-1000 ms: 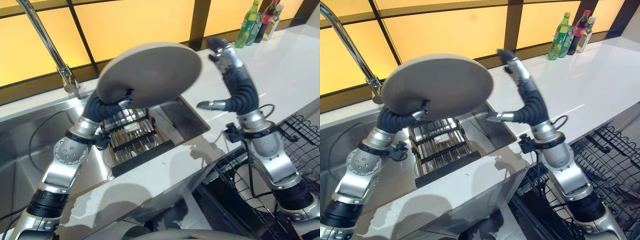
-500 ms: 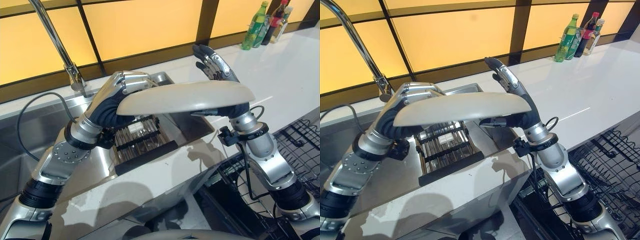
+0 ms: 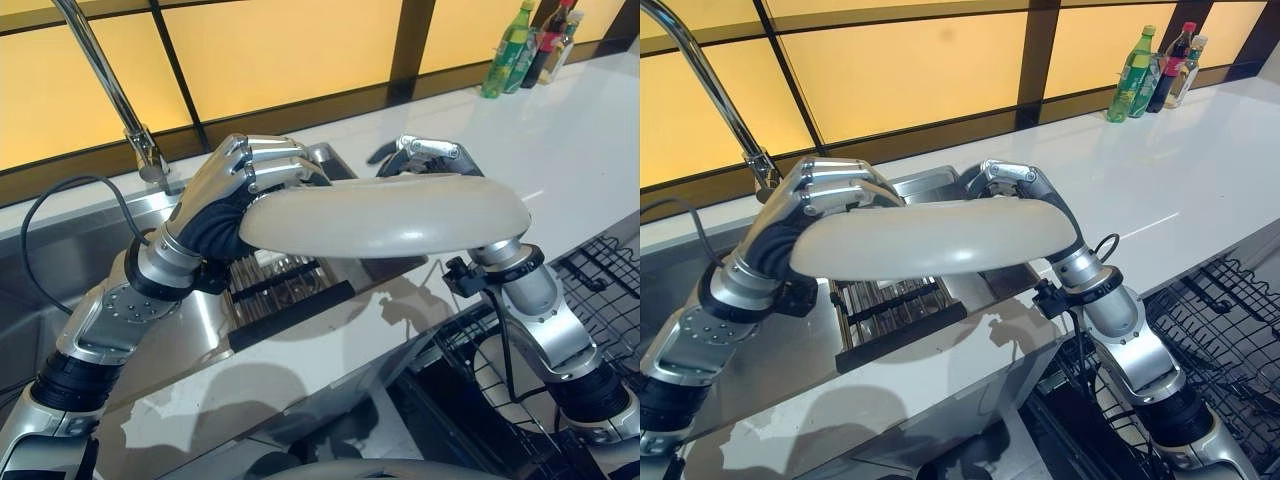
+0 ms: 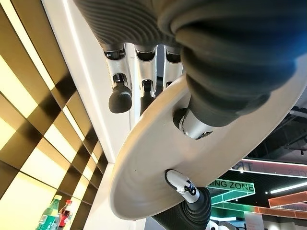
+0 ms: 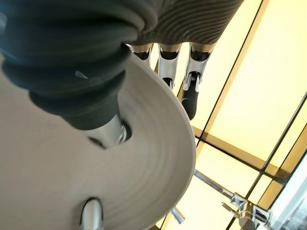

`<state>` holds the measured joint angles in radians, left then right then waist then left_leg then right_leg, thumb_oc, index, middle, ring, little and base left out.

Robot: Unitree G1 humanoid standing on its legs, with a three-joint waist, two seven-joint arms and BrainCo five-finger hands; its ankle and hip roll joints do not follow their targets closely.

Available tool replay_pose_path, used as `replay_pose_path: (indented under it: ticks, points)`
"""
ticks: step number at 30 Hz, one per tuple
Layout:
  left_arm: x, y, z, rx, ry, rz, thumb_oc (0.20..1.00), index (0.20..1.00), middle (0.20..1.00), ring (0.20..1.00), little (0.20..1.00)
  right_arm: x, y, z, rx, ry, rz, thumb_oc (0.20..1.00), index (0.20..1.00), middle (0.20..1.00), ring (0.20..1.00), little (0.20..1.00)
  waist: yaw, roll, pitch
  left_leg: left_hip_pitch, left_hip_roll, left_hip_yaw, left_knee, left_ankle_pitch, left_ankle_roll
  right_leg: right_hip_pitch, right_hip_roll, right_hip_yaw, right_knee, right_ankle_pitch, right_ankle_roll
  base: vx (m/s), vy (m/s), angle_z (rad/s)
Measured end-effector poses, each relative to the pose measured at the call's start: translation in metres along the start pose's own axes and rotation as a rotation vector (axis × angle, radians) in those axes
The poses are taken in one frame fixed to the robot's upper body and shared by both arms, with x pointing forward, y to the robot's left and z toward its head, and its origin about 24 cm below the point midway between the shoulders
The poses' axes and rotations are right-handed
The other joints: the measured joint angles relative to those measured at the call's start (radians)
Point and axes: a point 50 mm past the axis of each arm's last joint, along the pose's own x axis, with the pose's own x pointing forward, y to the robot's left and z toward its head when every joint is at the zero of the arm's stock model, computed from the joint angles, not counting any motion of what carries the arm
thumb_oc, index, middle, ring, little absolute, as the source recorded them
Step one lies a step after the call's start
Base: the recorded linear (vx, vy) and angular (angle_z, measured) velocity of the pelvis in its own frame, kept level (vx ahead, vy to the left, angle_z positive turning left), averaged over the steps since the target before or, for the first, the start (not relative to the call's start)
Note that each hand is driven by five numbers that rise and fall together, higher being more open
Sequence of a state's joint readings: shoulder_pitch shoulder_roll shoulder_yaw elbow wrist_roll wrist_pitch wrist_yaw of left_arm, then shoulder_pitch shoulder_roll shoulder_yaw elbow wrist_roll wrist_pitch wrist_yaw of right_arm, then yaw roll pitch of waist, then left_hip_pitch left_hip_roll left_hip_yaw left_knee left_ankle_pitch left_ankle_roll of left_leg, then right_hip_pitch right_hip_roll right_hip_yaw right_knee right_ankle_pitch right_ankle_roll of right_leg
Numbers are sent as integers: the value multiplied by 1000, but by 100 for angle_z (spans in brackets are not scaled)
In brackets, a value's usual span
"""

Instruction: Pick up plates and place into dishwasher.

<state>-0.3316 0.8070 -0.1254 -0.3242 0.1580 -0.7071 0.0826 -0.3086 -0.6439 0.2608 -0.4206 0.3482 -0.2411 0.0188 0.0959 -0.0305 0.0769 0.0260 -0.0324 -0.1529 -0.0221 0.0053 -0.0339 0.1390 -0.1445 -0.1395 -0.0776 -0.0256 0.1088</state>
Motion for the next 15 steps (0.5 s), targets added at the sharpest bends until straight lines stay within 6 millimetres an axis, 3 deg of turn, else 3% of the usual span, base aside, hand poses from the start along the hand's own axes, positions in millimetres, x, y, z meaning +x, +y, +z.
replay_pose_path:
  ticks: [15]
  points:
    - [3,2,5,-96,-7,42,200,200,200,200,200,0,1,7,20,-74,10,200,200,200,200,200,-8,1,-24,18,12,48,-14,0,0,-14,3,41,4,1,-1,-7,-31,-8]
